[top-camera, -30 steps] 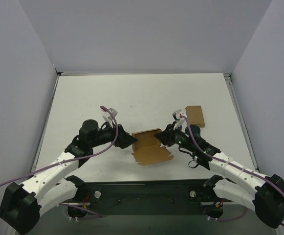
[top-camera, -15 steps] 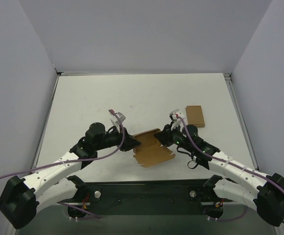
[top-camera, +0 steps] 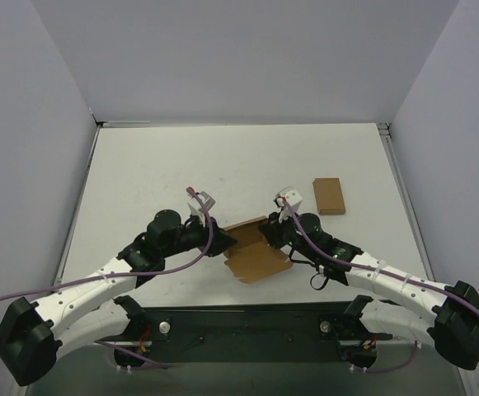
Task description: Fold the paper box
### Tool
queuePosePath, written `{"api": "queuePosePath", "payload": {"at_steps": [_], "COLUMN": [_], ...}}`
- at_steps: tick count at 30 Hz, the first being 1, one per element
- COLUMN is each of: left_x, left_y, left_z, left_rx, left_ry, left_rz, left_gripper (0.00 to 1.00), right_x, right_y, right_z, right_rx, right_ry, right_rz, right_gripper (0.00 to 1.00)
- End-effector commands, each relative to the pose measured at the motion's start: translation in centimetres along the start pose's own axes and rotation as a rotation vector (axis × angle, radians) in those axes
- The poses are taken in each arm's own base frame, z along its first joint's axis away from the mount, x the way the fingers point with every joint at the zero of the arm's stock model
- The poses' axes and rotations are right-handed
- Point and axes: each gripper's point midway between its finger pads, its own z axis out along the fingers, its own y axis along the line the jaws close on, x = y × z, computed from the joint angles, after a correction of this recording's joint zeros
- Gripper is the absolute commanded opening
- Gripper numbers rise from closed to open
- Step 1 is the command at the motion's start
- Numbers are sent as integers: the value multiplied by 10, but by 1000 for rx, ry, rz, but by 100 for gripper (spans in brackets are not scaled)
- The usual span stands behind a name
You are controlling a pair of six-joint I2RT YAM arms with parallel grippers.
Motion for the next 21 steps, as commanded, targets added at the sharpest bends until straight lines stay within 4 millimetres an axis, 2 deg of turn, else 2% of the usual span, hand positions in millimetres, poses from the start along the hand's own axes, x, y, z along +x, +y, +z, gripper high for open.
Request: {"api": "queuePosePath", "payload": {"at_steps": [1, 14, 18, 21], "left_x": [-43, -48, -44, -42], "left_y": [-18, -11, -6, -1], "left_z": [-3, -5, -1, 1], "left_rx": [26, -25, -42, -70], "left_ry": [-113, -125, -104, -90], "left_rz": [61, 66, 53, 38], "left_gripper": [24, 22, 22, 22], "right_x": [-4, 17, 13, 1], "right_y": [-21, -48, -37, -14], "right_z": [-1, -4, -3, -3], "right_rx": [121, 252, 195, 98], "right_ry": [-1, 44, 54, 75], "right_rz": [-51, -80, -74, -28], "right_gripper": [0, 0, 0, 12]}}
